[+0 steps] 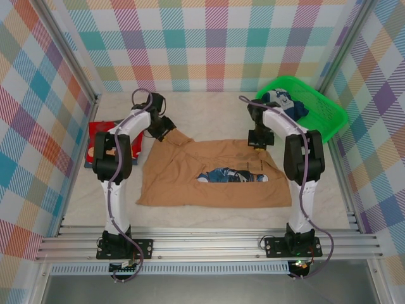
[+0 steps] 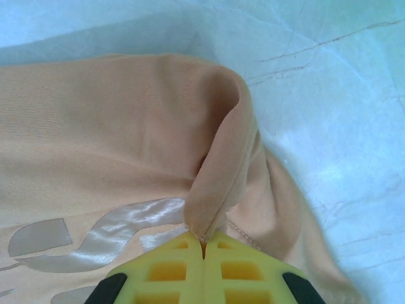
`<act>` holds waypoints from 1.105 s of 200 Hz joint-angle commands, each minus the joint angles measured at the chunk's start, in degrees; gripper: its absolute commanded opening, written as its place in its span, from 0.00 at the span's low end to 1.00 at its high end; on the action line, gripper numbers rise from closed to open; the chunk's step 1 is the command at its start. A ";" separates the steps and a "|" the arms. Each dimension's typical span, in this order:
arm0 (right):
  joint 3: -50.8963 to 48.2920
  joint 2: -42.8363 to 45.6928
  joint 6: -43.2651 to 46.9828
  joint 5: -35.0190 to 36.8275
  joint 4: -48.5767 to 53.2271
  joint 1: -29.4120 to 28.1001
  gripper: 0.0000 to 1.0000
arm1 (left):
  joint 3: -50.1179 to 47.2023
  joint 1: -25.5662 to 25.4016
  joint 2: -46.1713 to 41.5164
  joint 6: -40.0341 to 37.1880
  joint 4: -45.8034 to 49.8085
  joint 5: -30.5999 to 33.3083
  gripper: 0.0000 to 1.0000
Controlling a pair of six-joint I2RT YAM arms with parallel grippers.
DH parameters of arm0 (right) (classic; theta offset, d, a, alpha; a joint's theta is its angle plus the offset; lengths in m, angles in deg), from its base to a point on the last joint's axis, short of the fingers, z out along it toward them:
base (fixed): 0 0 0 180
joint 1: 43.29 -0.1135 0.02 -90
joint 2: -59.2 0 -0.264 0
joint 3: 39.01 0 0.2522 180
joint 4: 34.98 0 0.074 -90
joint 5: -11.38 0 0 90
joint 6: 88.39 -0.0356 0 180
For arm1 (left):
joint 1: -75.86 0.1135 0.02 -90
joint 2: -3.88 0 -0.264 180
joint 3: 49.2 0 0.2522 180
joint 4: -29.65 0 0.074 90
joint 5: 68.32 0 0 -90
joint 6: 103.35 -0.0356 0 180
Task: Fold and stack the t-shirts
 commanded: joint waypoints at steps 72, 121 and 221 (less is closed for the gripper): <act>5.85 -3.81 3.12 -7.71 2.03 1.61 0.00 | 8.84 3.52 6.24 -11.67 5.51 3.47 0.45; 5.02 -3.84 2.89 -7.49 2.19 1.97 0.00 | 11.33 3.54 9.54 -12.34 4.81 2.62 0.38; 4.65 -3.61 2.17 -7.83 2.17 2.57 0.00 | 9.94 3.34 10.62 -13.63 3.94 3.10 0.20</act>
